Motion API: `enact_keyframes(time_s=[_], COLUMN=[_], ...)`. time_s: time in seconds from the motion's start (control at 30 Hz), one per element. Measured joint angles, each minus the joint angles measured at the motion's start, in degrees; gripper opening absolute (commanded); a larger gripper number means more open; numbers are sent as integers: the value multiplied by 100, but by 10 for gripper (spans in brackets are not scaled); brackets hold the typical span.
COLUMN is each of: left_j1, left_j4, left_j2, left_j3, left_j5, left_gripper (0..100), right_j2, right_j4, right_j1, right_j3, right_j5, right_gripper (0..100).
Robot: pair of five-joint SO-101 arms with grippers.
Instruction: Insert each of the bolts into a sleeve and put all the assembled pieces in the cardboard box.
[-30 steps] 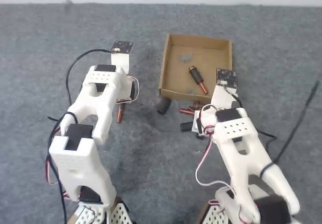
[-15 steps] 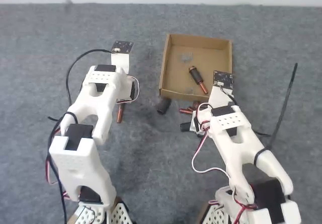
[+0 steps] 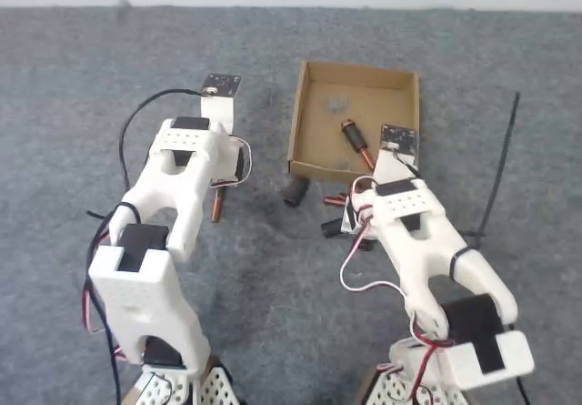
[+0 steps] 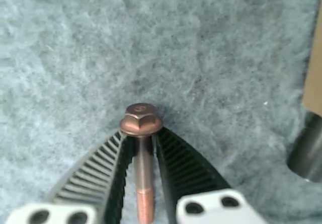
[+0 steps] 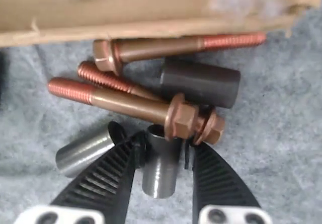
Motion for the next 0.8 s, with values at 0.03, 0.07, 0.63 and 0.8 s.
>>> enact_keyframes(time_s=[0.03, 0.07, 0.63, 0.8], left_j1=[0, 0, 0, 0], left_j4=[0, 0, 0, 0], left_j2=[0, 0, 0, 0], left_j3=[0, 0, 0, 0], left_j5=[0, 0, 0, 0], left_gripper=[11, 11, 11, 11], right_j2=[18, 35, -1732, -2004], right_j4=[62, 114, 1037, 158], right_j1=[0, 9, -62, -44], right_j3=[-18, -44, -132, -18], right_j5=[18, 35, 536, 1037], right_gripper=[17, 22, 6, 6])
